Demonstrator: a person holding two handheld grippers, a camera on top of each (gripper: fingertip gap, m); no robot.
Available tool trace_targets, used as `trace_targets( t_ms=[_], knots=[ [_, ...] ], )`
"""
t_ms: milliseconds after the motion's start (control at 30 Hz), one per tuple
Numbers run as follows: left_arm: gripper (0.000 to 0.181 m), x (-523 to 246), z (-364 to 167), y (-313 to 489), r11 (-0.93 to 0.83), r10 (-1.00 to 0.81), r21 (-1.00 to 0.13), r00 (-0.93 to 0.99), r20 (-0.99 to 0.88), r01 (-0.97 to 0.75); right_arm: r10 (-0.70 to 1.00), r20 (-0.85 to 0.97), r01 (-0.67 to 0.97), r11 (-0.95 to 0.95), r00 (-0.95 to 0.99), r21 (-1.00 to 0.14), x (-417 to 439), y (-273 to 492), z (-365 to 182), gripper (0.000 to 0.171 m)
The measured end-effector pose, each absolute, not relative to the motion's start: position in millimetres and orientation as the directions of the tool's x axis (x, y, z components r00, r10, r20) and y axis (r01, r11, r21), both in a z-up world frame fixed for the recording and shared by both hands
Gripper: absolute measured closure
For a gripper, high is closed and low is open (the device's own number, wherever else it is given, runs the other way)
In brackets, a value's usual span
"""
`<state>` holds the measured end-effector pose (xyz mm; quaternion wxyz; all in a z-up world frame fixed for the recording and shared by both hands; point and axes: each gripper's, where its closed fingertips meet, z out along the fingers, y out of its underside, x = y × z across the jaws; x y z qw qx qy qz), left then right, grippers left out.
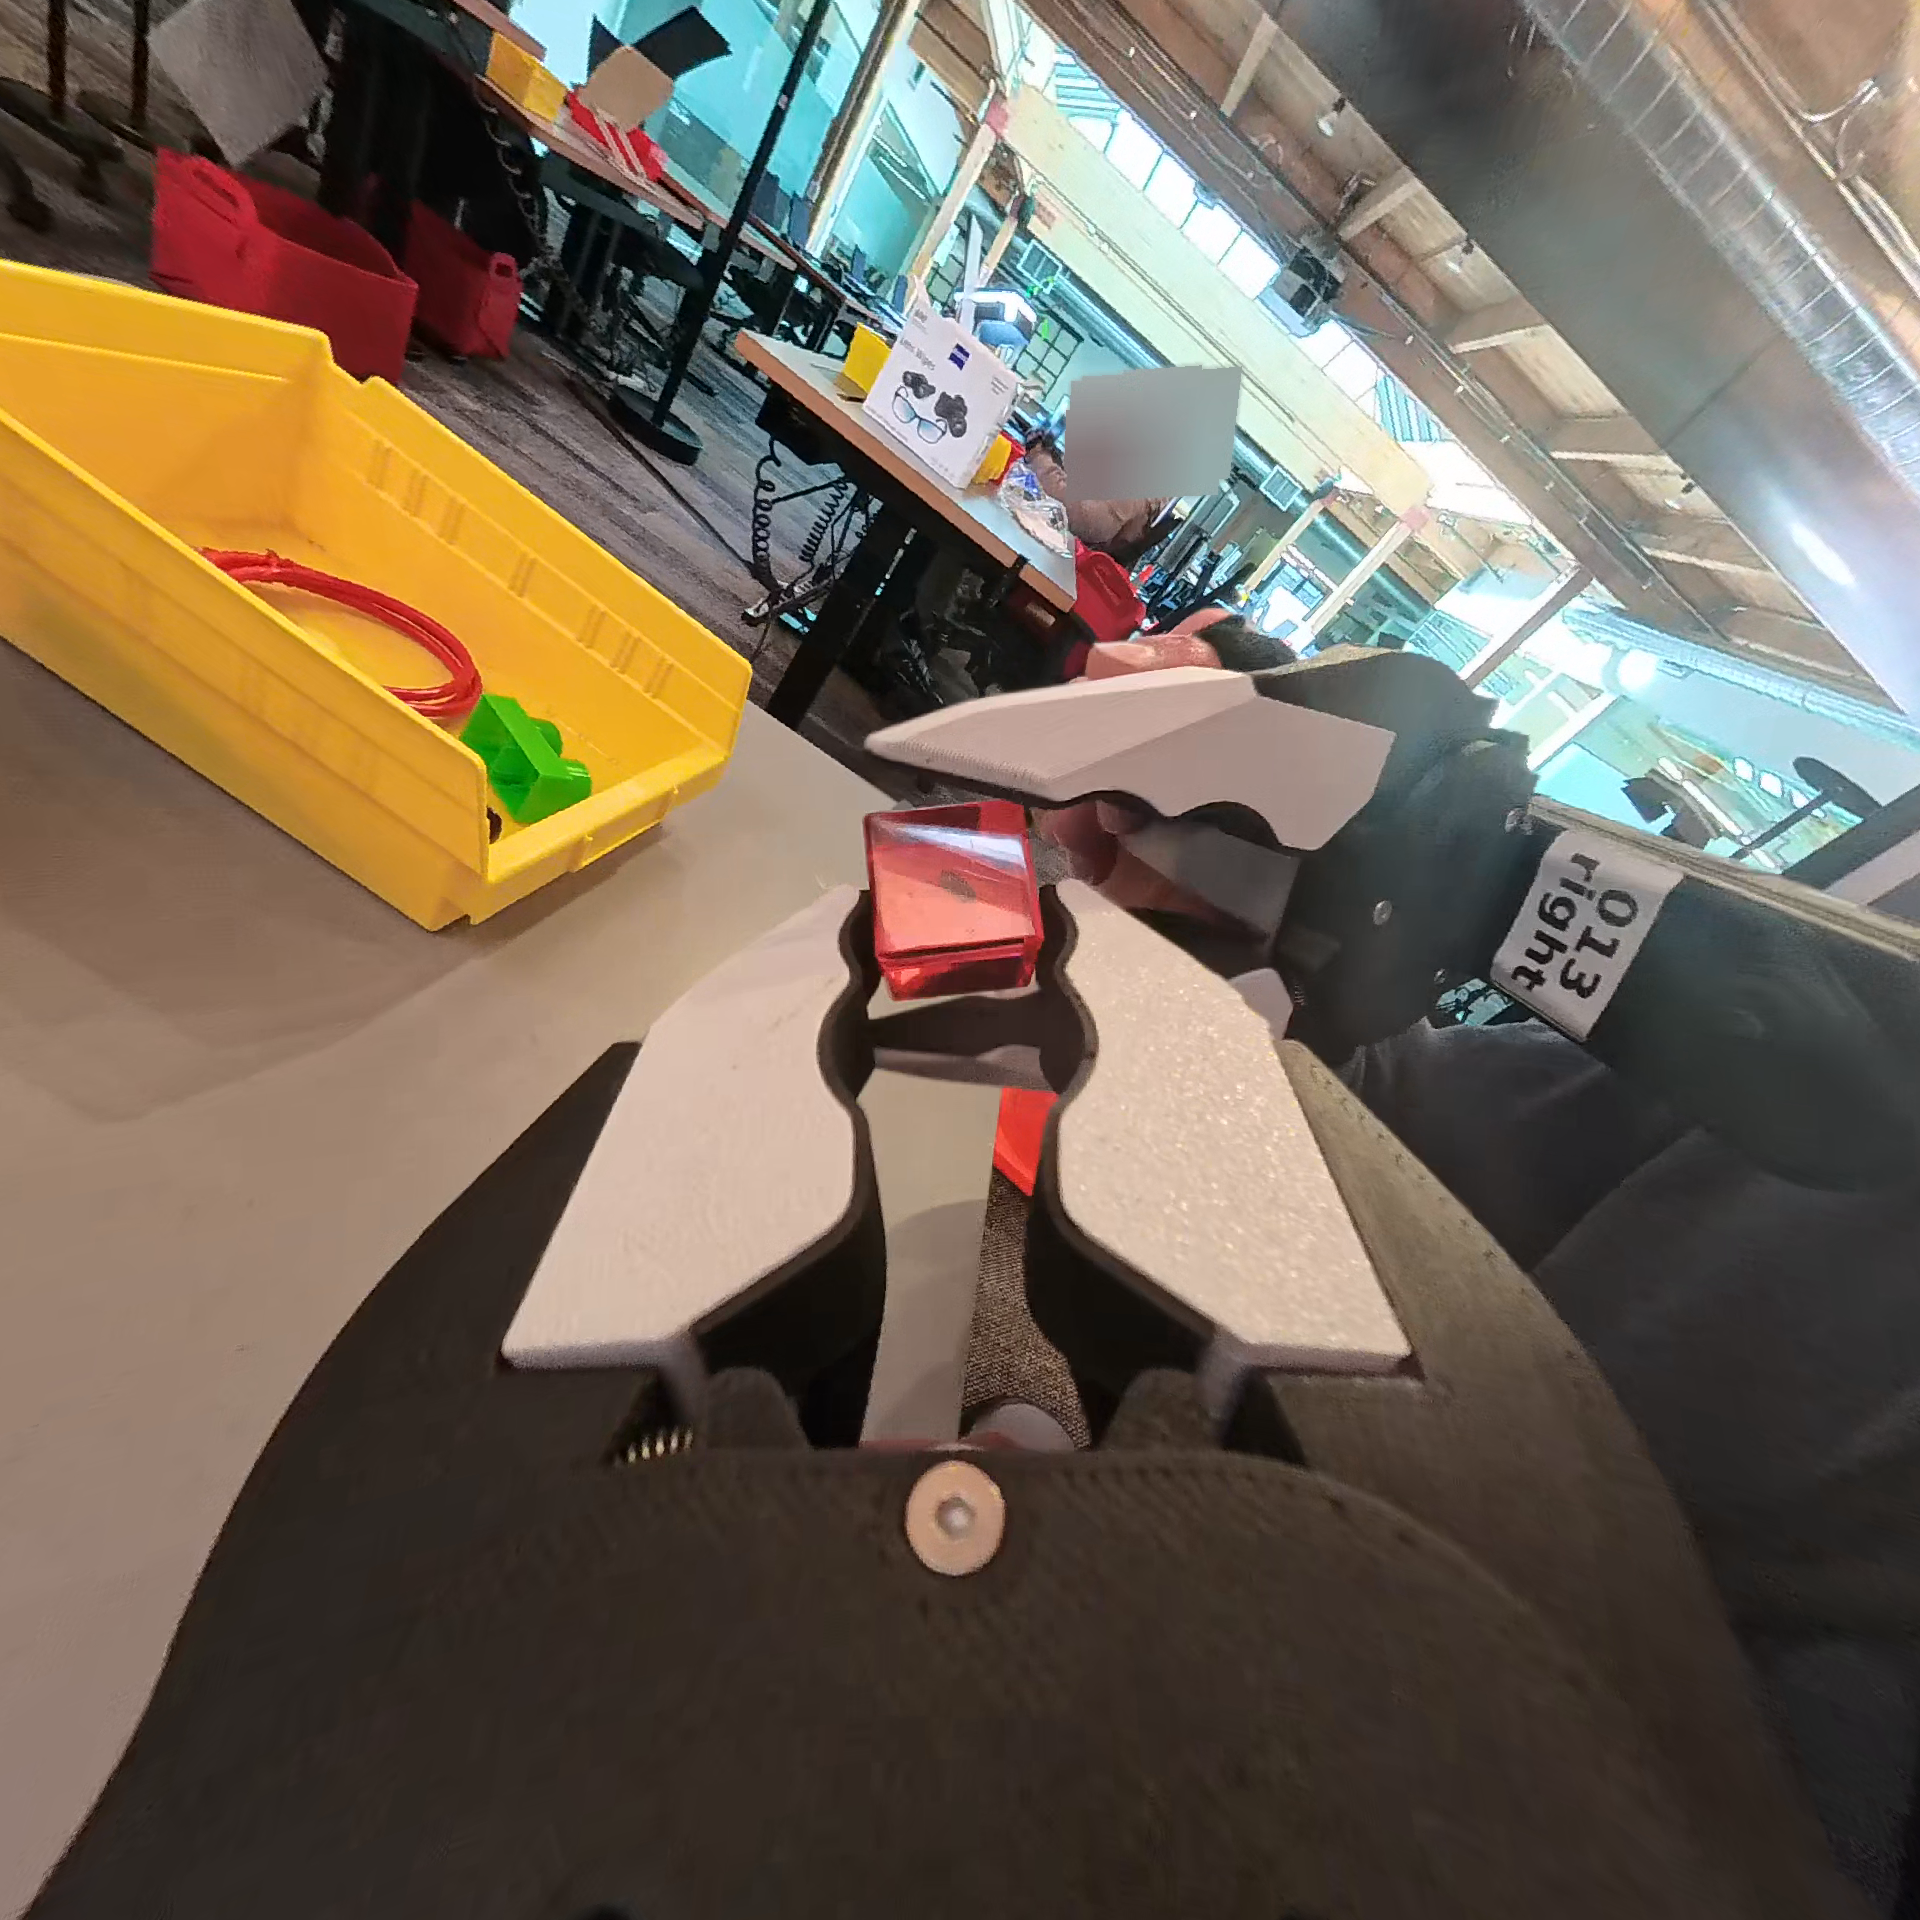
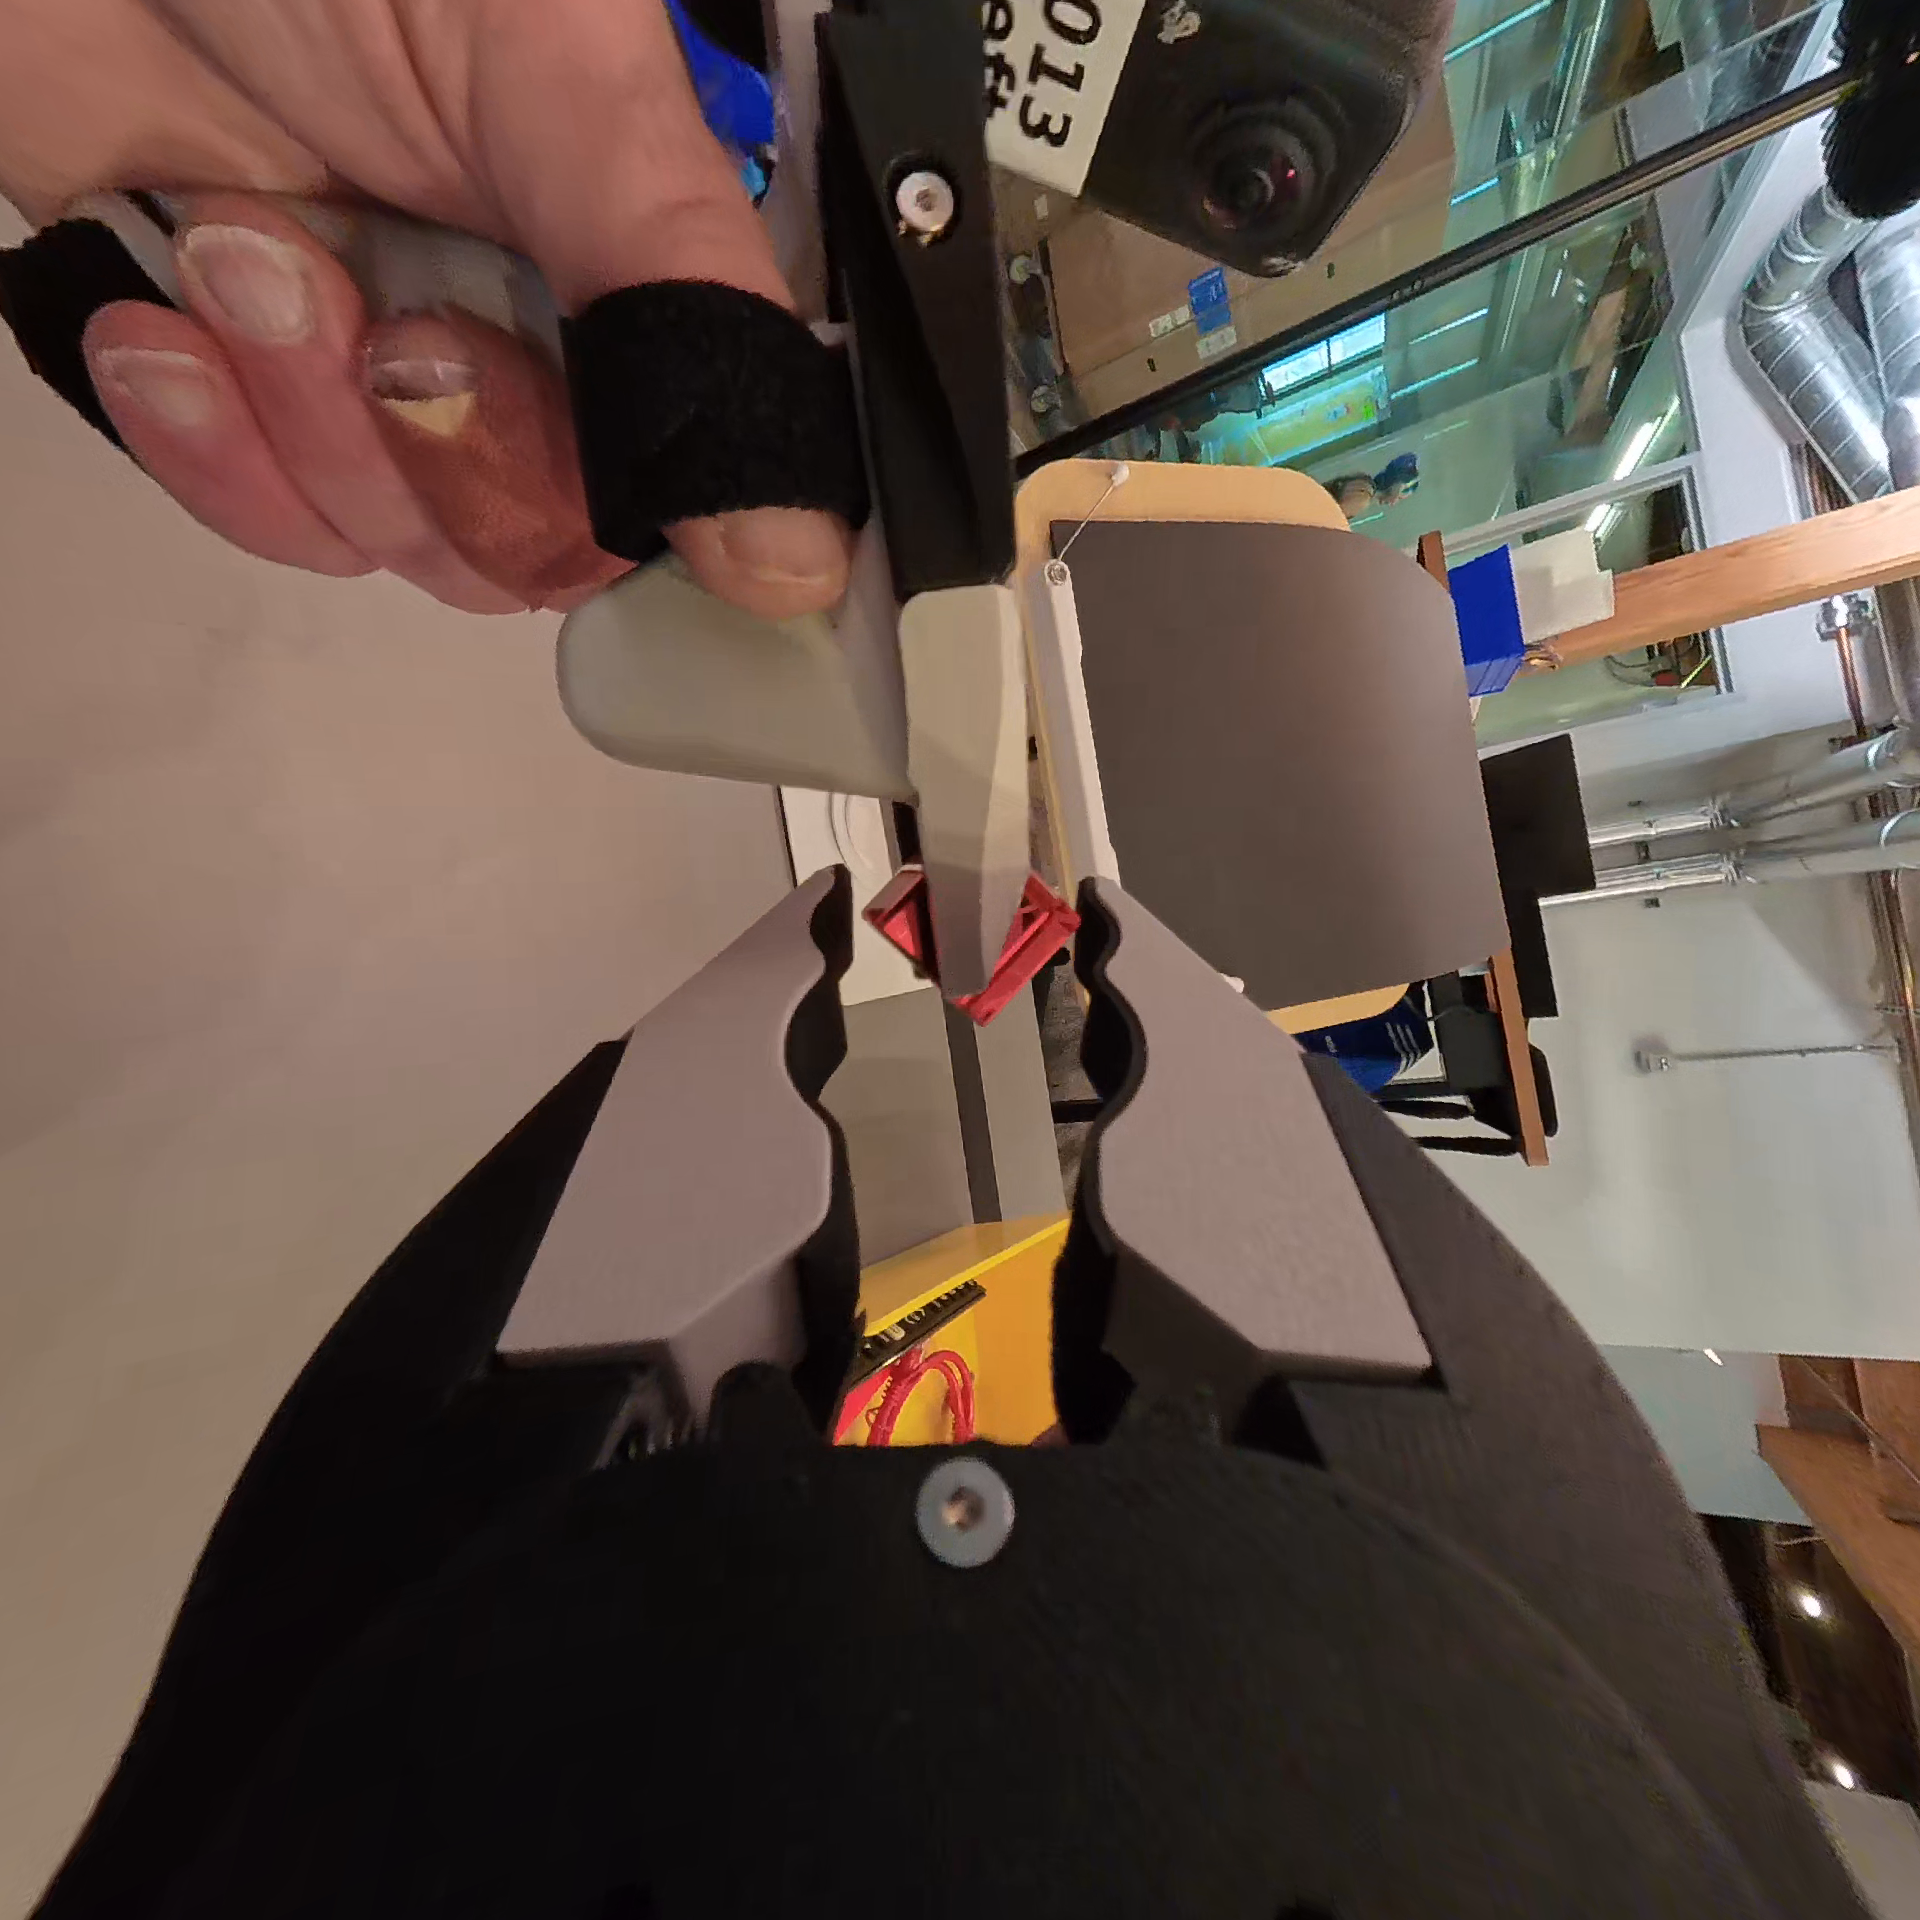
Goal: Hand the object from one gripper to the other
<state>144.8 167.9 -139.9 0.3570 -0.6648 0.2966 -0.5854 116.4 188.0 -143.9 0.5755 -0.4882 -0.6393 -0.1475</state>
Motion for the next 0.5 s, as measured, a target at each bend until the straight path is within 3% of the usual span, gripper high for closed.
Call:
trace_targets(
  t_ms=[500],
  knots=[
    [0.152, 147.6, -143.2, 168.2, -0.543, -0.83, -0.84, 0.143, 0.539, 0.015, 0.544, 0.821, 0.769, 0.447, 0.173, -0.457, 118.7, 187.4, -146.1, 0.135]
  ],
)
